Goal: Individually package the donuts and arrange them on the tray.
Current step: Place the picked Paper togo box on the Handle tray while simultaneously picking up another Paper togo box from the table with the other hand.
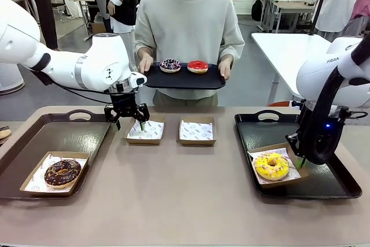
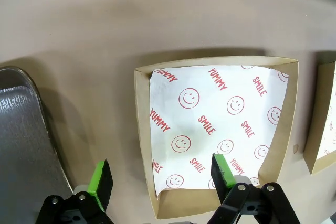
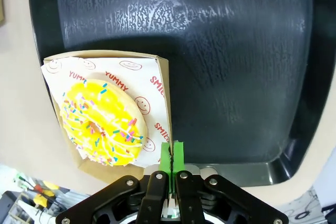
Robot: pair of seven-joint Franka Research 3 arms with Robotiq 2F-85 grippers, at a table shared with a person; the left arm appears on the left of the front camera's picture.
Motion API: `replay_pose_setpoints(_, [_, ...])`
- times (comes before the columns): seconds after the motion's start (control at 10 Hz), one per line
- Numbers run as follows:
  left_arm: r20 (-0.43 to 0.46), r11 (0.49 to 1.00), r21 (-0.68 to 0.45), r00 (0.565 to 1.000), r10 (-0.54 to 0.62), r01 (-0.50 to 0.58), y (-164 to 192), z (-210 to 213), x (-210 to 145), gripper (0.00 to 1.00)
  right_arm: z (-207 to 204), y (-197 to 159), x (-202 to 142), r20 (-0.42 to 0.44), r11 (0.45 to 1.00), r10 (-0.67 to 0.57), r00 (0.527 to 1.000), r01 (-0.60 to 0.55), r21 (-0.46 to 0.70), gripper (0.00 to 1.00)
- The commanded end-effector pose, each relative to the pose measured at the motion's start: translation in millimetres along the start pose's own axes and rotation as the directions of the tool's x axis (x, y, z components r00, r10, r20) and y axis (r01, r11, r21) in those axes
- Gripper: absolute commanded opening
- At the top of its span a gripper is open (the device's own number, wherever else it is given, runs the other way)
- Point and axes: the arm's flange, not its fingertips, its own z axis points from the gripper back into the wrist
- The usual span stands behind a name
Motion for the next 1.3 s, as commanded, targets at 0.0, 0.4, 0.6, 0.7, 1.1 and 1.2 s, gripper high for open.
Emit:
replay_pose_setpoints(0.0, [0.005,0.999,0.04,1.0,0.028,-0.028,-4.1,0.2,4.0,0.98,-3.2,4.5,1.1,0.017,1.0,-0.009,1.0,0.009,0.03,0.01])
replay_pose_setpoints(0.4, [-0.003,0.998,0.032,0.999,0.05,-0.05,0.0,-5.2,10.1,0.98,-6.8,3.0,0.9,0.001,0.999,-0.017,1.0,0.017,0.037,0.01])
replay_pose_setpoints(0.6, [-0.001,0.998,0.028,0.999,0.054,-0.054,0.4,-5.2,10.4,0.98,-6.8,3.0,0.5,0.002,0.999,-0.014,1.0,0.013,0.044,0.01])
replay_pose_setpoints(0.7, [0.007,0.998,0.011,0.998,0.058,-0.058,1.0,-3.3,10.9,0.98,-6.7,3.4,0.1,-0.001,0.999,-0.01,1.0,0.01,0.049,0.09])
replay_pose_setpoints(1.1, [0.004,0.998,0.012,0.998,0.058,-0.058,1.8,0.2,11.5,0.33,-5.4,0.7,-1.2,-0.002,0.998,-0.003,1.0,0.003,0.064,1.0])
replay_pose_setpoints(1.2, [0.005,0.998,0.011,0.998,0.061,-0.061,1.9,0.2,12.3,0.0,-5.7,0.6,-0.9,-0.002,0.998,-0.003,1.0,0.004,0.07,1.0])
